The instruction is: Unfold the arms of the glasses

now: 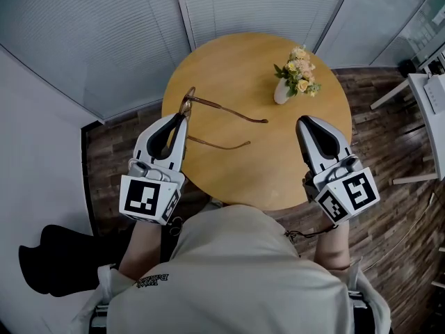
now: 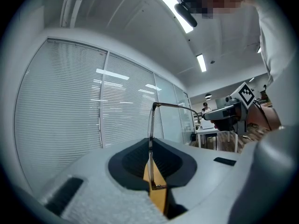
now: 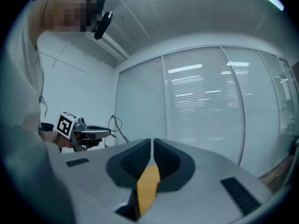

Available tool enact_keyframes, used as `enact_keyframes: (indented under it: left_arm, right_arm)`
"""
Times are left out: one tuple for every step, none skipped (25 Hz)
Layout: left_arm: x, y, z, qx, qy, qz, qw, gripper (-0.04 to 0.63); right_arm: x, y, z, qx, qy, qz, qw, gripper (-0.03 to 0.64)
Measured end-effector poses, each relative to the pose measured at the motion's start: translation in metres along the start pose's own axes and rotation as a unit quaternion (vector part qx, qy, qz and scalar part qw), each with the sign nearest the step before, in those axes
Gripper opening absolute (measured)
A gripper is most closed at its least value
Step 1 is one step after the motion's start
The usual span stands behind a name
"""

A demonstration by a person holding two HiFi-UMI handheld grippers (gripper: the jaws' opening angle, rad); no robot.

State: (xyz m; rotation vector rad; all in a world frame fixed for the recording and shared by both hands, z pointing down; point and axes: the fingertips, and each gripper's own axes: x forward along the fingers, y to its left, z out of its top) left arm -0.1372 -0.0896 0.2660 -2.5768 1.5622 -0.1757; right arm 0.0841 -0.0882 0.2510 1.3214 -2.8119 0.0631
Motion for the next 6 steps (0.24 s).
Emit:
enact_keyframes:
  left_arm:
    - [0.0010, -0.0007, -0.0014, 0.000, 0.002, -0.002, 1.0000, 0.038]
    - [0.0020, -0.0015, -0.0030, 0.000, 0.004, -0.003, 1.0000, 0.038]
    - [0.0030, -0.0024, -0.0043, 0.000, 0.006, -0.005, 1.0000, 0.038]
    - [0.0039, -0.0033, -0.0051, 0.000, 0.008, -0.006, 1.0000, 0.038]
    - [0.0050, -0.0042, -0.0056, 0.001, 0.009, -0.007, 0.9999, 0.038]
    - [0.0061, -0.0051, -0.0058, 0.001, 0.010, -0.008, 0.9999, 0.038]
  right_arm:
    - [0.0007, -0.0001, -0.0016, -0.005, 0.004, 0.000, 1.000, 0.040]
    - [0.0013, -0.0002, -0.0033, -0.010, 0.007, 0.000, 1.000, 0.040]
    - [0.0018, -0.0003, -0.0050, -0.013, 0.011, 0.001, 1.000, 0.040]
    - [0.0021, -0.0005, -0.0064, -0.014, 0.013, 0.001, 1.000, 0.040]
    - [0.0025, -0.0009, -0.0077, -0.015, 0.015, 0.002, 1.000, 0.040]
    - [0.0028, -0.0014, -0.0088, -0.015, 0.017, 0.003, 1.000, 0.040]
